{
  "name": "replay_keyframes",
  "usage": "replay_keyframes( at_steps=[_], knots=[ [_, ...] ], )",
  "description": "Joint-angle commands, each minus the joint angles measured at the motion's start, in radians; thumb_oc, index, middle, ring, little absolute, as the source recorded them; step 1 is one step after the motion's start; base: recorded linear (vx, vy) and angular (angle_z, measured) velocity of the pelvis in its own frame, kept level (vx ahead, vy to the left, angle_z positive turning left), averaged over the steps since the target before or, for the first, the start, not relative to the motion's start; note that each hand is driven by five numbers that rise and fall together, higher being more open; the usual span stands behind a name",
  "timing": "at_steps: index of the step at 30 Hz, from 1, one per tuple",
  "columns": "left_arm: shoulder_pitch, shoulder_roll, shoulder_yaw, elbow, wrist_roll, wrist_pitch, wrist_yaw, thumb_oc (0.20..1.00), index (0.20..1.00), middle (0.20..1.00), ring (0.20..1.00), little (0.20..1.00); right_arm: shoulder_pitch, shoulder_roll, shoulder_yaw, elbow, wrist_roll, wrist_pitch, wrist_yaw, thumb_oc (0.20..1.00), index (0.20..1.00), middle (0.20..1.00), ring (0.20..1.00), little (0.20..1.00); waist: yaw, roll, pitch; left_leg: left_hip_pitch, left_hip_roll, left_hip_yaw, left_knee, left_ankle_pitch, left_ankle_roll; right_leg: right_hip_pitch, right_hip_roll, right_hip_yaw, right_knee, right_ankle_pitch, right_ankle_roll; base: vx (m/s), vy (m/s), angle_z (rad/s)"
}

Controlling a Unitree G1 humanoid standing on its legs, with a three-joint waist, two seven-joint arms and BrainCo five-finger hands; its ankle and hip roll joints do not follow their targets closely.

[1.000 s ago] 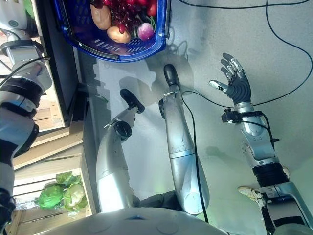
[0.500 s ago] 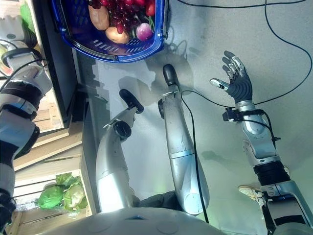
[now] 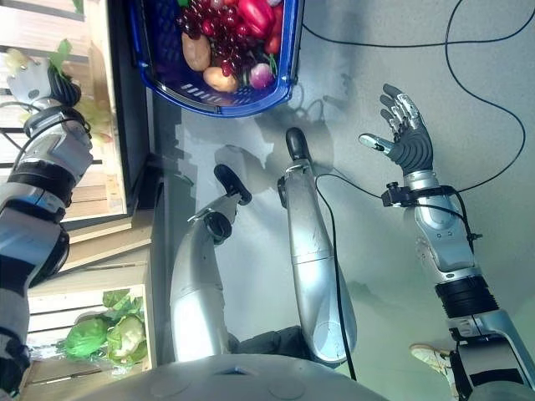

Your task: Pick up fruits and vegetables into the basket

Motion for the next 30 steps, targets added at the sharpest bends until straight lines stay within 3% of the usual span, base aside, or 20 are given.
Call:
replay_keyframes(
  at_steps=[1,7,17,24,25,27,28,30],
  knots=[
    [0.093,0.093,0.071,-0.008,-0.068,-0.061,0.014,0.2,0.2,0.2,0.2,0.2,0.072,0.0,-0.042,-0.091,-0.059,-0.002,0.028,1.0,1.0,1.0,1.0,1.0,-0.002,-0.013,-0.047,0.064,-0.054,0.02,-0.004,-0.062,0.02,0.09,0.046,-0.013,-0.066,-0.006,0.053,-0.01,0.028,0.06],
    [0.226,0.095,0.214,-0.106,-0.178,-0.168,0.012,0.2,0.2,0.2,0.2,0.2,0.109,-0.019,-0.069,-0.135,-0.157,0.058,0.061,1.0,1.0,1.0,1.0,1.0,0.012,-0.012,-0.047,0.179,-0.073,0.011,-0.036,-0.07,0.028,0.224,0.04,-0.031,-0.11,-0.018,0.052,0.0,0.037,0.08],
    [0.402,0.069,0.35,-0.356,-0.284,-0.328,0.025,0.2,0.2,0.2,0.2,0.2,0.12,-0.081,-0.057,-0.162,-0.372,0.174,0.11,1.0,1.0,1.0,1.0,1.0,0.051,-0.027,-0.047,0.321,-0.079,-0.006,-0.066,-0.09,0.041,0.387,0.024,-0.065,-0.157,-0.036,0.05,-0.01,0.0,0.07],
    [0.46,0.074,0.391,-0.48,-0.293,-0.364,0.013,0.2,0.2,0.2,0.2,0.2,0.1,-0.09,-0.043,-0.194,-0.39,0.19,0.157,1.0,1.0,1.0,1.0,1.0,0.069,-0.041,-0.047,0.377,-0.082,-0.012,-0.085,-0.094,0.048,0.454,0.027,-0.08,-0.18,-0.039,0.051,-0.02,-0.025,0.04],
    [0.465,0.077,0.4,-0.504,-0.292,-0.366,0.013,0.2,0.2,0.2,0.2,0.2,0.095,-0.092,-0.046,-0.199,-0.387,0.19,0.161,1.0,1.0,1.0,1.0,1.0,0.071,-0.043,-0.047,0.365,-0.082,-0.002,-0.095,-0.066,0.057,0.444,0.027,-0.085,-0.194,-0.01,0.045,-0.09,-0.029,0.07],
    [0.479,0.08,0.403,-0.537,-0.292,-0.366,0.007,0.2,0.2,0.2,0.2,0.2,0.099,-0.093,-0.048,-0.208,-0.386,0.193,0.162,1.0,1.0,1.0,1.0,1.0,0.073,-0.044,-0.047,0.375,-0.084,-0.006,-0.099,-0.067,0.057,0.456,0.028,-0.084,-0.198,-0.01,0.046,-0.01,-0.012,0.05],
    [0.489,0.08,0.405,-0.556,-0.279,-0.37,0.006,0.2,0.2,0.2,0.2,0.2,0.105,-0.09,-0.045,-0.211,-0.397,0.19,0.16,1.0,1.0,1.0,1.0,1.0,0.076,-0.044,-0.047,0.397,-0.087,-0.017,-0.093,-0.094,0.051,0.478,0.031,-0.079,-0.191,-0.038,0.053,0.08,0.001,0.01],
    [0.499,0.078,0.41,-0.59,-0.256,-0.357,0.011,0.2,0.2,0.2,0.2,0.2,0.108,-0.091,-0.044,-0.217,-0.404,0.191,0.163,1.0,1.0,1.0,1.0,1.0,0.077,-0.045,-0.047,0.4,-0.086,-0.013,-0.091,-0.098,0.055,0.482,0.031,-0.079,-0.191,-0.039,0.052,0.04,0.001,0.0]
  ],
)
